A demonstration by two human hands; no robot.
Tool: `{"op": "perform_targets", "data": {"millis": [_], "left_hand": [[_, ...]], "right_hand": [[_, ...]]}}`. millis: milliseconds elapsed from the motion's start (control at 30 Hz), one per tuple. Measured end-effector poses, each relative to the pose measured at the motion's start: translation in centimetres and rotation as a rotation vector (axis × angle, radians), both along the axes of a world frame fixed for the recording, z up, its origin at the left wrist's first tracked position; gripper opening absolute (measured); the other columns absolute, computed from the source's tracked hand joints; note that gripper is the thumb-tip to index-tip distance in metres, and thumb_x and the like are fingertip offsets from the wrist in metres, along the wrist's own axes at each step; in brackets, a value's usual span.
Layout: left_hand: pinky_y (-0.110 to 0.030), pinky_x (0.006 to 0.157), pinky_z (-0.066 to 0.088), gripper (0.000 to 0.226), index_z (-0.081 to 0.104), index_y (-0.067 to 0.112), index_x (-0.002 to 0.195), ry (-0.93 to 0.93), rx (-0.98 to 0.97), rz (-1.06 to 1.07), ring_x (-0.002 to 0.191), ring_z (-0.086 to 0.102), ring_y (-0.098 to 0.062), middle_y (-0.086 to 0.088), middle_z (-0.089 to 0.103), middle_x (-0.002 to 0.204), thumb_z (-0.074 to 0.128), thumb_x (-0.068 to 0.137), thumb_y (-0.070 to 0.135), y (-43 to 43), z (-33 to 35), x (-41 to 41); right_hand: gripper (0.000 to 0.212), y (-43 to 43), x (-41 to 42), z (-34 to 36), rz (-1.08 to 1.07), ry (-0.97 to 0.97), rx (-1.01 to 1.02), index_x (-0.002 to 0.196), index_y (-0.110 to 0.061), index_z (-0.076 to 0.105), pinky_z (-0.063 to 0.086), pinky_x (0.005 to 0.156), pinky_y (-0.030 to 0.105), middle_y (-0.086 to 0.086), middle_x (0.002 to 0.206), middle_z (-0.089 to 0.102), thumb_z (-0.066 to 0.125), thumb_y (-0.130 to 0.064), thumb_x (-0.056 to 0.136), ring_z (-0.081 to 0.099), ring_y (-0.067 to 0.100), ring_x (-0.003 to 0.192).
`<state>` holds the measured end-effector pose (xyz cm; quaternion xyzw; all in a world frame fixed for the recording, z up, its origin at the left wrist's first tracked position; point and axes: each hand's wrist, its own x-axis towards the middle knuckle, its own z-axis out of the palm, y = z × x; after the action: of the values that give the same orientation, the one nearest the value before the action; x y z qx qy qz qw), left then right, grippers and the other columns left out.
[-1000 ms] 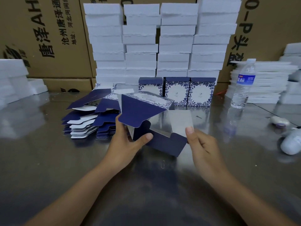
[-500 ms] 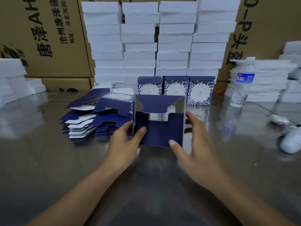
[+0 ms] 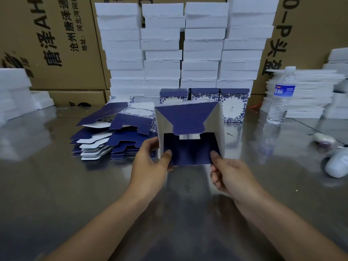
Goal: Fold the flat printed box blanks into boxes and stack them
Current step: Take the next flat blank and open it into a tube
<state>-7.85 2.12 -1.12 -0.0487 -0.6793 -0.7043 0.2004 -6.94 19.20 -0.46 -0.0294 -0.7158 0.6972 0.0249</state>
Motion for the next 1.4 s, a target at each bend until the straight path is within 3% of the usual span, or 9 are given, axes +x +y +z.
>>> {"op": "perform_targets", "data": {"millis": [67,167,267,333,433,700,867,1167,1400], "left_hand": [[-0.02,0.066,0.057,0.02,0.052,0.025,0.107,0.004,0.036,-0.001,0.092,0.069,-0.021,0.0,0.06,0.115,0.056,0.093,0.011,0.1,0.2,0.0],[-0.035,0.071,0.059,0.033,0.048,0.014,0.115,-0.2,0.138,-0.175,0.073,0.072,-0.029,-0.008,0.067,0.106,0.057,0.091,0.034,0.3,0.6,0.1],[-0.028,0.049,0.053,0.049,0.056,0.004,0.082,-0.362,0.209,-0.359,0.051,0.066,-0.027,-0.009,0.06,0.054,0.053,0.076,0.052,0.3,0.9,0.4],[-0.023,0.042,0.046,0.045,0.049,0.009,0.06,-0.354,0.236,-0.379,0.04,0.055,-0.02,-0.005,0.044,0.042,0.051,0.085,0.046,0.4,0.8,0.6],[-0.02,0.039,0.041,0.046,0.044,0.013,0.056,-0.344,0.236,-0.371,0.035,0.046,-0.016,-0.001,0.036,0.04,0.048,0.096,0.035,0.8,0.4,0.9],[-0.022,0.04,0.042,0.05,0.052,0.018,0.042,-0.308,0.249,-0.442,0.035,0.047,-0.017,-0.004,0.037,0.039,0.056,0.089,0.03,1.2,0.4,1.3],[-0.024,0.046,0.046,0.031,0.062,0.016,0.051,-0.333,0.234,-0.599,0.044,0.055,-0.017,-0.004,0.048,0.044,0.062,0.076,0.035,1.5,0.2,1.7],[-0.022,0.044,0.042,0.046,0.059,0.018,0.045,-0.367,0.25,-0.513,0.038,0.045,-0.013,0.0,0.039,0.039,0.056,0.091,0.023,2.0,0.1,1.9],[-0.02,0.041,0.04,0.042,0.065,0.013,0.054,-0.382,0.23,-0.458,0.037,0.046,-0.016,-0.004,0.043,0.041,0.057,0.09,0.032,2.8,0.6,2.4]], "right_hand": [[0.043,-0.1,0.1,0.1,-0.001,0.037,-0.022,0.057,-0.015,0.048,0.032,0.044,0.017,-0.004,0.039,0.047,0.05,-0.037,0.094,0.037,0.005,0.035],[0.043,-0.3,0.2,0.3,-0.001,0.086,-0.048,0.055,-0.016,0.048,0.033,0.042,0.013,-0.004,0.04,0.047,0.051,-0.037,0.093,0.038,0.004,0.036],[0.043,-0.4,0.2,0.4,0.006,0.091,-0.072,0.054,-0.015,0.048,0.034,0.041,0.013,-0.004,0.039,0.046,0.052,-0.035,0.092,0.039,0.004,0.036],[0.044,-0.4,0.3,0.5,0.002,0.066,-0.099,0.053,-0.016,0.048,0.036,0.044,0.016,-0.002,0.04,0.047,0.054,-0.037,0.091,0.041,0.006,0.036],[0.05,-0.6,0.6,0.7,0.024,0.021,-0.168,0.047,-0.019,0.046,0.034,0.048,0.023,0.002,0.04,0.045,0.053,-0.041,0.091,0.04,0.011,0.037],[0.067,-1.1,1.5,1.0,0.119,0.049,-0.105,0.034,-0.024,0.027,0.025,0.044,0.022,-0.003,0.035,0.022,0.045,-0.025,0.098,0.021,0.01,0.034],[0.061,-1.6,1.6,1.0,0.119,-0.006,-0.174,0.037,-0.021,0.03,0.023,0.049,0.029,0.001,0.034,0.024,0.048,-0.028,0.096,0.022,0.013,0.033],[0.056,-1.3,1.5,0.6,0.23,-0.075,-0.189,0.039,-0.021,0.041,0.026,0.051,0.028,0.001,0.037,0.029,0.047,-0.025,0.095,0.024,0.013,0.037],[0.055,-1.5,1.3,0.2,0.265,-0.118,-0.292,0.039,-0.022,0.044,0.033,0.047,0.023,-0.003,0.036,0.031,0.047,-0.028,0.094,0.028,0.009,0.033]]}}
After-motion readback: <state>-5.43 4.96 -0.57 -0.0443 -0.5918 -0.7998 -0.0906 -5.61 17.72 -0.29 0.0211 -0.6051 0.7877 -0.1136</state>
